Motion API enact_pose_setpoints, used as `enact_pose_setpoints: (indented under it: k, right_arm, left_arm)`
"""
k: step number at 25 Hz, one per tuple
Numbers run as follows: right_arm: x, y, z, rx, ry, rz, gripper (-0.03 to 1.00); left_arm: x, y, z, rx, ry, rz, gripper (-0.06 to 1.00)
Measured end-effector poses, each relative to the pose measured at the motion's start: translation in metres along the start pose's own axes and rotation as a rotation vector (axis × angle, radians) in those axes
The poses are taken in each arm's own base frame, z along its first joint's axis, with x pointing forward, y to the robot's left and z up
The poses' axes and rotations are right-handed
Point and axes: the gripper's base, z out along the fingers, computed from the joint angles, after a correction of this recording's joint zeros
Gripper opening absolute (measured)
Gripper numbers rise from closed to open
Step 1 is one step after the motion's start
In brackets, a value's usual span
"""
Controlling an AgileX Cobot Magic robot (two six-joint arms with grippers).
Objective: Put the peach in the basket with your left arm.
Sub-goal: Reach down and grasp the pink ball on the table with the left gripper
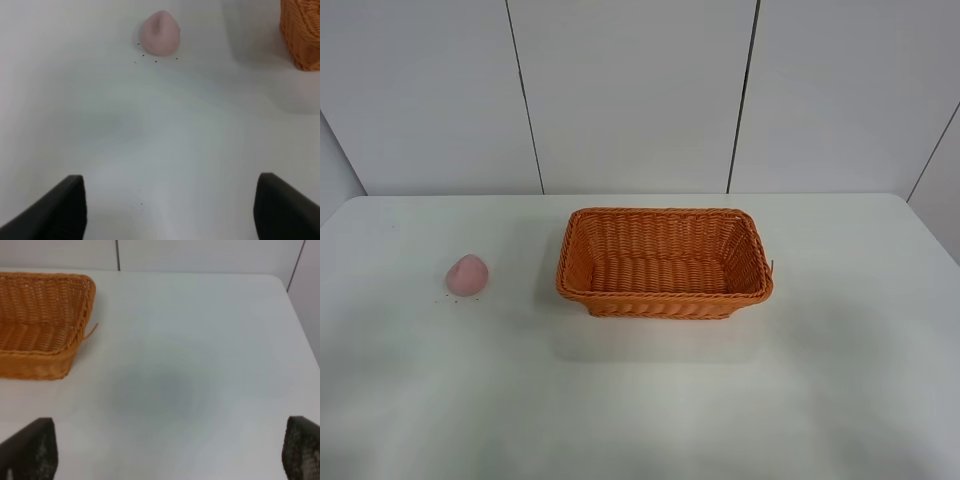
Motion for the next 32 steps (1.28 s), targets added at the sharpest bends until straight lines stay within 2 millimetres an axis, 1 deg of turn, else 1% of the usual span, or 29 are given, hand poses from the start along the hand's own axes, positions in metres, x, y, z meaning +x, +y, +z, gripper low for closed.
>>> enact_pose_setpoints:
  k: [7, 9, 12, 13, 16, 17, 20, 23, 24, 26, 28, 29, 30, 32]
  right_arm:
    - [0.0, 0.0, 0.0, 0.0, 0.0, 0.0, 0.69]
    - [0.0, 0.0, 0.0, 0.0, 0.0, 0.0, 0.69]
    - [0.0, 0.0, 0.0, 0.0, 0.0, 0.0, 0.69]
    - [0.0, 0.0, 0.0, 0.0, 0.0, 0.0, 0.69]
    - [0.0, 0.0, 0.0, 0.0, 0.0, 0.0, 0.69]
    - [0.0, 0.0, 0.0, 0.0, 0.0, 0.0, 0.69]
    - [0.0, 0.0, 0.0, 0.0, 0.0, 0.0, 0.69]
    - [0.0, 0.0, 0.0, 0.0, 0.0, 0.0, 0.69]
    - [0.0, 0.0, 0.0, 0.0, 0.0, 0.0, 0.69]
    - [0.0, 0.0, 0.0, 0.0, 0.0, 0.0, 0.69]
    - [0.0, 0.0, 0.0, 0.0, 0.0, 0.0, 0.69]
    - [0.0, 0.0, 0.0, 0.0, 0.0, 0.0, 0.69]
    - [0.0, 0.0, 0.0, 0.0, 0.0, 0.0, 0.69]
    - [0.0, 0.0, 0.0, 0.0, 0.0, 0.0, 0.69]
  left_arm:
    - [0.0, 0.0, 0.0, 0.0, 0.0, 0.0, 0.72]
    - [-0.004, 0.0, 0.001, 0.0, 0.018, -0.001, 0.72]
    - [-0.023, 0.0, 0.005, 0.003, 0.088, -0.007, 0.72]
    - [-0.033, 0.0, 0.007, 0.003, 0.12, -0.01, 0.72]
    - [-0.068, 0.001, 0.024, 0.009, 0.208, -0.021, 0.72]
    - [-0.081, 0.001, 0.033, 0.01, 0.243, -0.026, 0.72]
    - [-0.116, 0.003, 0.069, 0.014, 0.343, -0.032, 0.72]
    - [-0.147, 0.006, 0.116, 0.017, 0.43, -0.018, 0.72]
    - [-0.157, 0.007, 0.136, 0.017, 0.463, -0.018, 0.72]
    - [-0.17, 0.01, 0.178, 0.015, 0.514, -0.019, 0.72]
    - [-0.183, 0.013, 0.215, 0.013, 0.536, -0.022, 0.72]
    - [-0.186, 0.014, 0.236, 0.012, 0.558, -0.024, 0.72]
    - [-0.191, 0.015, 0.253, 0.012, 0.565, -0.026, 0.72]
    - [-0.191, 0.018, 0.293, 0.012, 0.613, -0.031, 0.72]
